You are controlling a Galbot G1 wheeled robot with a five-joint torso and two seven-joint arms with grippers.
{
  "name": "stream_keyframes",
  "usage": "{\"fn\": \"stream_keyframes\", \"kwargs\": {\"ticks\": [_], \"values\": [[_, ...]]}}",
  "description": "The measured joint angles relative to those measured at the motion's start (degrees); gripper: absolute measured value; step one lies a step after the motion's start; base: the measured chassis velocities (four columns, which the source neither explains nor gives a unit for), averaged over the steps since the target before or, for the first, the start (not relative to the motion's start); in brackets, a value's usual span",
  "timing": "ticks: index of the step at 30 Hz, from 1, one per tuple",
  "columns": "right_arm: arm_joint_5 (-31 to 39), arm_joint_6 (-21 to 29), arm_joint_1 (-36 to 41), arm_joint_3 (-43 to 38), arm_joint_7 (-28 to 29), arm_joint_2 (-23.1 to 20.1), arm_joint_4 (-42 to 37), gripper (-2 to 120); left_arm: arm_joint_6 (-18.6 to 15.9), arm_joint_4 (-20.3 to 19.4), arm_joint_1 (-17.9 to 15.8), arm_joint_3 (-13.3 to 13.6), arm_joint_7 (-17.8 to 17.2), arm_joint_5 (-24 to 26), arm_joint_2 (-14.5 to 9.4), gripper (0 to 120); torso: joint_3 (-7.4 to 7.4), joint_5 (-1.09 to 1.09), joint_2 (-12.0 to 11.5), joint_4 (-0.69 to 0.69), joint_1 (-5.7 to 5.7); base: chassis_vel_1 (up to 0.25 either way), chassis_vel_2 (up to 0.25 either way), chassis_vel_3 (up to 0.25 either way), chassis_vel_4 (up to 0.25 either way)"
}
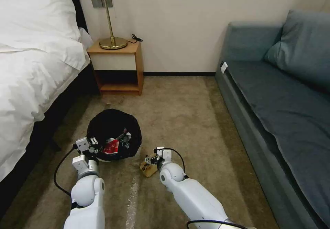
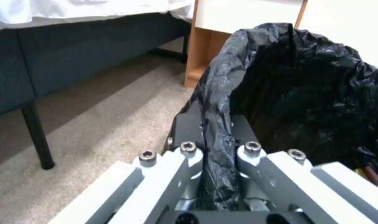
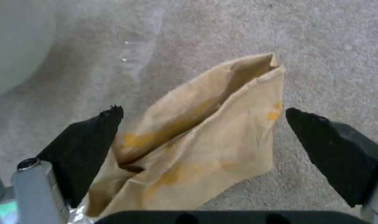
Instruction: Pick up the trash bin, then pick up the garbage on the floor and place it into the trash bin.
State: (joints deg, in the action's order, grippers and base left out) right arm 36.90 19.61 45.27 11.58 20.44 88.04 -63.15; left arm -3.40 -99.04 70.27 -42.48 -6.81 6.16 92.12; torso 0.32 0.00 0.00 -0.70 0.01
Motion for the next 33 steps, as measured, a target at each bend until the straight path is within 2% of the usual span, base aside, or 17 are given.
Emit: {"fn": "stream_keyframes", "kwargs": {"ticks": [19,23,33], "values": [[-4.11,-2.91,2.2,0.31,-1.54,1.54,4.82,100,0.65,-0.17,0.68,0.32,0.1,-0.75,0.07,4,0.0,0.0,0.0,0.01,0.0,0.0,0.0,0.0,0.0],[-4.33,-3.33,2.36,0.26,-2.46,1.6,5.05,94,0.81,-0.23,0.91,0.5,0.12,-0.88,0.07,4,0.0,0.01,0.0,0.0,0.0,0.0,0.0,0.0,0.0],[-4.79,-4.6,1.77,0.41,-3.15,1.71,5.16,100,0.96,-0.52,1.22,0.47,0.14,-0.93,0.03,4,-0.01,0.01,0.0,0.01,0.0,0.0,0.0,0.0,0.0]]}}
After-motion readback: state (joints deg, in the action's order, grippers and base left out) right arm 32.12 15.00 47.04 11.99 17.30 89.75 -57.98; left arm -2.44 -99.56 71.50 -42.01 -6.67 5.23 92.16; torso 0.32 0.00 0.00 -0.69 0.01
